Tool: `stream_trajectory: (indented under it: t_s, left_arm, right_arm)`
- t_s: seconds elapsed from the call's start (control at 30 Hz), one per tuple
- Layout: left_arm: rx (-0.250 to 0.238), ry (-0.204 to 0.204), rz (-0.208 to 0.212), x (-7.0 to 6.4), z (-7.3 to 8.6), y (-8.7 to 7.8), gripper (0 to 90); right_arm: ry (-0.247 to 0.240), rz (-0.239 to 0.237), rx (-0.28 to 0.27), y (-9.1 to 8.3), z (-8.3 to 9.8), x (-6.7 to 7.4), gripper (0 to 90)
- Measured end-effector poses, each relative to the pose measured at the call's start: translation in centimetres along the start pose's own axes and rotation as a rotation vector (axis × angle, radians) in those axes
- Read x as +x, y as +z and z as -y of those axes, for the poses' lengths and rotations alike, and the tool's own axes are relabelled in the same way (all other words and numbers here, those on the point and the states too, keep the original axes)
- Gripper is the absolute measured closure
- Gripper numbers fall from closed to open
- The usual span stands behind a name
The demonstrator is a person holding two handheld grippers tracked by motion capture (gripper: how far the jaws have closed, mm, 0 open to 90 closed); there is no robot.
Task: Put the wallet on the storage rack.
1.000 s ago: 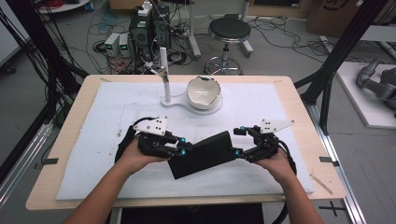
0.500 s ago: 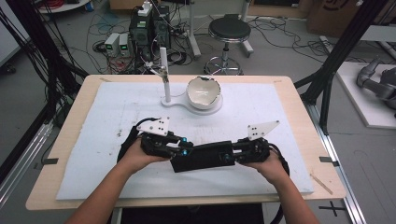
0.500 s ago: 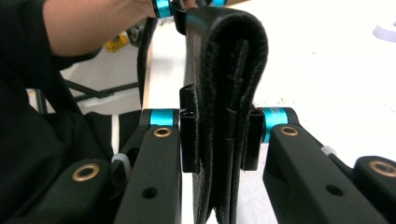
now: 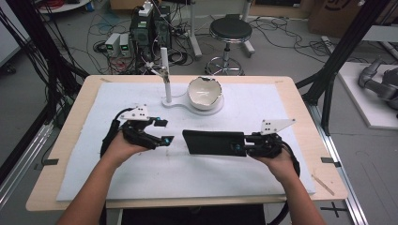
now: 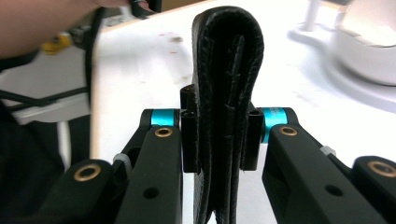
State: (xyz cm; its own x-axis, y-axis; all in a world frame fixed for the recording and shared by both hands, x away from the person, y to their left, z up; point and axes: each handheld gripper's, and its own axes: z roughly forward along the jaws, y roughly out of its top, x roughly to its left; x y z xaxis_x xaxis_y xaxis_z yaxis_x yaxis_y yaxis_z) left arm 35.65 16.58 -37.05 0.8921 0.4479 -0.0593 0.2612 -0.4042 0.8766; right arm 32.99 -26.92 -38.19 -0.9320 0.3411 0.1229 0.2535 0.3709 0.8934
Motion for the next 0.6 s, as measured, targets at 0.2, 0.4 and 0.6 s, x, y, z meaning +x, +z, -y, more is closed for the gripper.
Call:
stream_trajectory:
  t_s: [0.2,0.4,0.6]
  left_arm:
    - [0.065,-0.015,-0.110,2.1,1.1,-2.5,27.7]
    - [0.089,-0.024,-0.162,3.3,1.6,-4.6,27.6]
    - [0.133,-0.030,-0.186,4.2,2.6,-5.5,27.5]
  right_arm:
    - [-0.030,0.110,0.004,-1.9,-2.2,-0.3,76.2]
    - [-0.069,0.205,0.045,-2.8,-6.6,-1.2,76.2]
    - [-0.083,0.269,0.161,-2.3,-12.1,-3.3,76.1]
